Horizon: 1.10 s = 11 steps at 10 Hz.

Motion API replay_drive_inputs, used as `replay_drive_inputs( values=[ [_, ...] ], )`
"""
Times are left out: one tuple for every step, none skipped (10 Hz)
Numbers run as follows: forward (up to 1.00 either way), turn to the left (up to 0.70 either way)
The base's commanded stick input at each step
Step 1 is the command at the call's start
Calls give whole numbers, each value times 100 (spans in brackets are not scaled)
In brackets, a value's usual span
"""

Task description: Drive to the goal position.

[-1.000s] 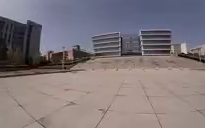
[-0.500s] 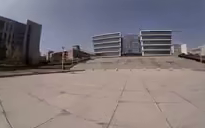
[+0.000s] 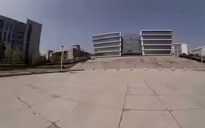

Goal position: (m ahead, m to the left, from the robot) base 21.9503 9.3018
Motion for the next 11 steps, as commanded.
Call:
replay_drive_inputs(
  values=[
    [70, 0],
    [70, 0],
    [70, 0],
    [70, 0],
    [70, 0],
    [70, 0],
    [70, 0],
    [70, 0],
    [70, 0],
    [70, 0],
    [70, 0]
  ],
)
